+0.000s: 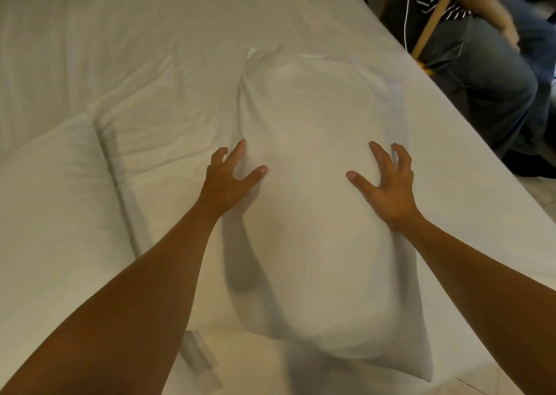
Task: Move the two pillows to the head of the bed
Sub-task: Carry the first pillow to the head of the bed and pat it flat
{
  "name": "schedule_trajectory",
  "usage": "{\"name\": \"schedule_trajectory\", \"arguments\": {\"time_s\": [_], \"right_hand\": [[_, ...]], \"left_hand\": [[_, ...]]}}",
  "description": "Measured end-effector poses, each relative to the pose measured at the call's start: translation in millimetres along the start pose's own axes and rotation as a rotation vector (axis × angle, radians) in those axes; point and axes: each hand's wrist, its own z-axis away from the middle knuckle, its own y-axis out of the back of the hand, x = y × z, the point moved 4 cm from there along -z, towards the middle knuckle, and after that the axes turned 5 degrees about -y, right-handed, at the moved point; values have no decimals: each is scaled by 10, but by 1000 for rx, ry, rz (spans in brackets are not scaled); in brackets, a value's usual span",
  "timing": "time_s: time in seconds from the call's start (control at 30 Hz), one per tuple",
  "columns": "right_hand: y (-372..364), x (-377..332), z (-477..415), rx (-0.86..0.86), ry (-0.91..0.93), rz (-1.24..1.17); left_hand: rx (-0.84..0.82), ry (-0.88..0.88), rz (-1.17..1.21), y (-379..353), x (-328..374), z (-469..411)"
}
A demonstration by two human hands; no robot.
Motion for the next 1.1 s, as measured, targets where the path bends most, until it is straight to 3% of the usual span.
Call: {"name": "schedule_trajectory", "arguments": {"time_s": [0.23,0.43,0.83,1.1], "right_hand": [[-18,205,-112,34,-157,-255],[13,140,-132,-39,-106,-315],[162,-506,132,-141,198,-191],[281,-909,486,-186,342,-140]], "left_hand": [[19,69,284,-146,-282,-175],[72,75,457,-304,-215,-70],[60,-324,36,-66,402,324],[104,-279,-32,357,564,846]]}}
